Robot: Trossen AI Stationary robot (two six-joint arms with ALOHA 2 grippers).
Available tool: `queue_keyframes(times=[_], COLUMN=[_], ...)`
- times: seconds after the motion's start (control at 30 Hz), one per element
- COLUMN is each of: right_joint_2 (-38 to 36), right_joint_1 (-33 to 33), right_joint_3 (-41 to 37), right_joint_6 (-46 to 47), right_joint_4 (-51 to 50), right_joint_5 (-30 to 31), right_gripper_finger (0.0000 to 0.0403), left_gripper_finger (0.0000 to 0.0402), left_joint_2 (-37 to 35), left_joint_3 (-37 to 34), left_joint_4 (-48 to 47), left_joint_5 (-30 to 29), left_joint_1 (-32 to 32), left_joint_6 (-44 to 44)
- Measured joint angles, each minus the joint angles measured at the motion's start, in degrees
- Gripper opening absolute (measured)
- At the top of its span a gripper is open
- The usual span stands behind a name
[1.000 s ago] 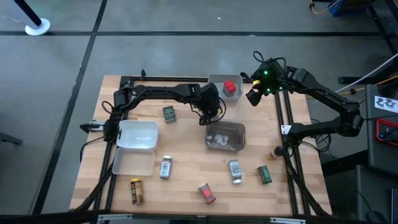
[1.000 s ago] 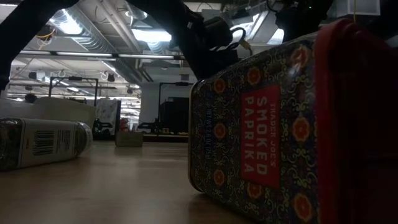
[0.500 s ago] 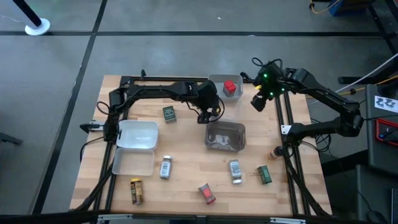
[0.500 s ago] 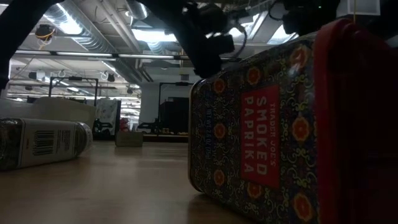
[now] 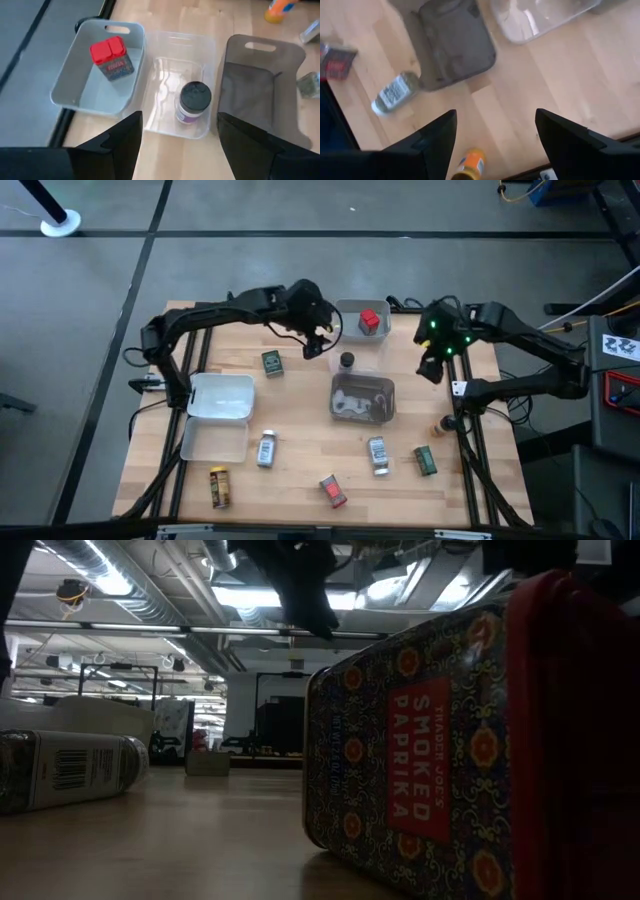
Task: Sort spices by type
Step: Put the orange seasoning bottle into the top transparent bin
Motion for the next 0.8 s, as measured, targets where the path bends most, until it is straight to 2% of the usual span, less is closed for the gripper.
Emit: queue_keyframes(times=[0.27, 0.47, 0.63, 0.8], right_joint_2=[-0.8, -0.7, -0.7, 0.8], right_joint_1=[15.7, 26.6, 34.5, 41.5], right_joint_3=[0.0, -0.2, -0.2, -0.2], right_joint_6=[10.0, 27.6, 38.1, 43.4], right_joint_4=[-3.7, -8.7, -8.5, -8.5], right_joint_5=[3.7, 11.5, 13.8, 14.3], right_gripper_finger=[0.0270, 0.0270, 0.0270, 0.0270], left_gripper_finger=[0.0239, 0.0239, 0.0239, 0.0239], left_joint_2=[-6.0, -8.4, -8.1, -8.0], left_joint_3=[-12.9, -20.6, -21.4, -21.4], left_joint_4=[14.2, 23.3, 24.4, 24.2], left_joint_5=[0.2, -0.2, -0.3, -0.3], left_joint_1=[-3.8, -7.7, -10.5, -13.4], left_joint_6=[-10.4, -14.6, -15.3, -14.8])
